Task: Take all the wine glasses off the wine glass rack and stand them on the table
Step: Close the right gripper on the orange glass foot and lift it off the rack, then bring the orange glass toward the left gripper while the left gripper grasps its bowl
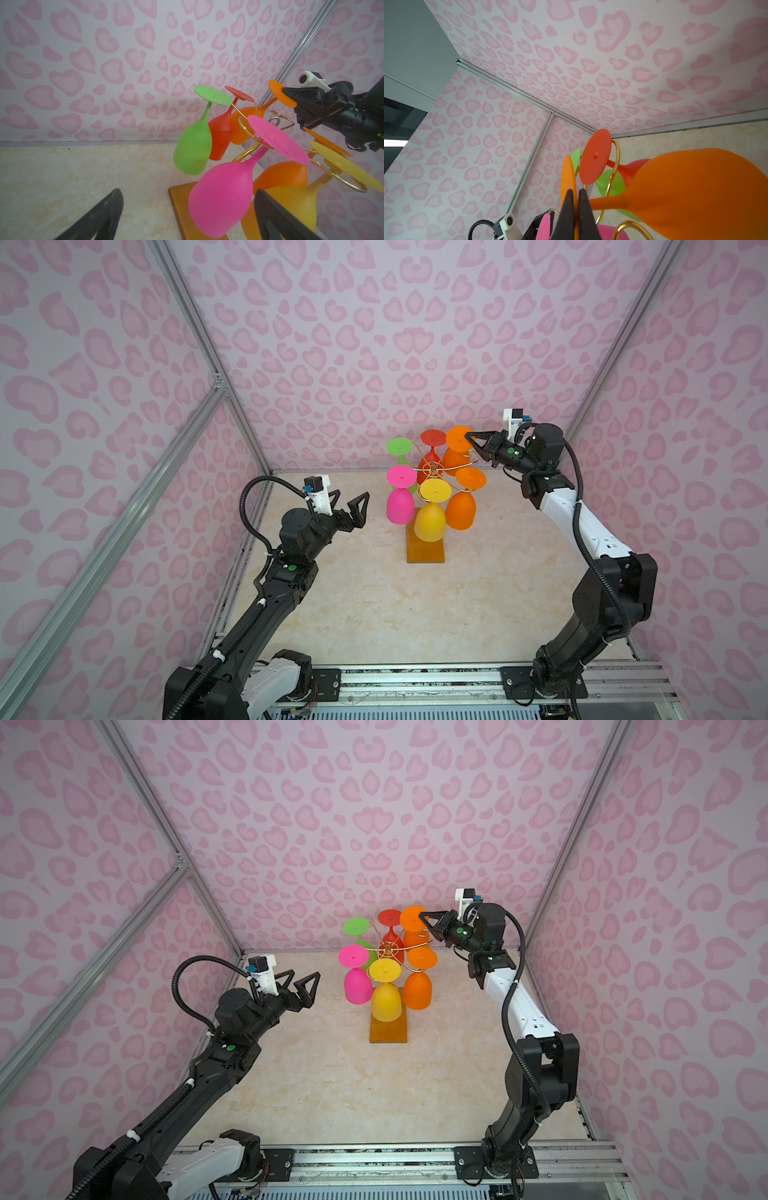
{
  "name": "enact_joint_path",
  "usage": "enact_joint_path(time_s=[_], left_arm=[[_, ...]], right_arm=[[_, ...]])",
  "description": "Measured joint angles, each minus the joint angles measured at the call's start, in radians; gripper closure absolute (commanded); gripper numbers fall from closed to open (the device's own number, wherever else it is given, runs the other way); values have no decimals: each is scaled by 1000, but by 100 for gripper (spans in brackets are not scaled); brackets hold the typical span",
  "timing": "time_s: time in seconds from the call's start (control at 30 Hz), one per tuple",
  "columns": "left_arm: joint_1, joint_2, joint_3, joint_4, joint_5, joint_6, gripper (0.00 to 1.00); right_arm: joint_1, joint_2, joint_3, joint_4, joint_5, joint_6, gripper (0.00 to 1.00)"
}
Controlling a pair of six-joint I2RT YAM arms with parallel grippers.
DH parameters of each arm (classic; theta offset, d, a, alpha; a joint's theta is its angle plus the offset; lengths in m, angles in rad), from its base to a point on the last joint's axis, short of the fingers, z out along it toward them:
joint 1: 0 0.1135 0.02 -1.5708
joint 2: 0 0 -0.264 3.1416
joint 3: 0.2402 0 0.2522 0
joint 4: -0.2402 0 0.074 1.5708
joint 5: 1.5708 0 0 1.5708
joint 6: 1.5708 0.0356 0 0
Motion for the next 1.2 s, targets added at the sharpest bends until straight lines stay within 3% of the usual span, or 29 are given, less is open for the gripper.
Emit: enact_joint_path(time_s=[0.37, 0.73, 1.03, 1.2], left_arm=[[0, -2, 1, 0, 4, 0, 0], [0, 6, 89, -32, 9, -31, 2], [0, 42, 216, -25, 130, -102, 3], [-2, 108, 310, 33, 255, -147, 1]], right_arm=[[-72, -60, -39, 35, 11, 13, 100], [-173, -293, -174, 71, 76, -39, 100], [-163, -461, -206, 112, 104, -76, 100], [-73, -493, -202, 151, 108, -82, 100]])
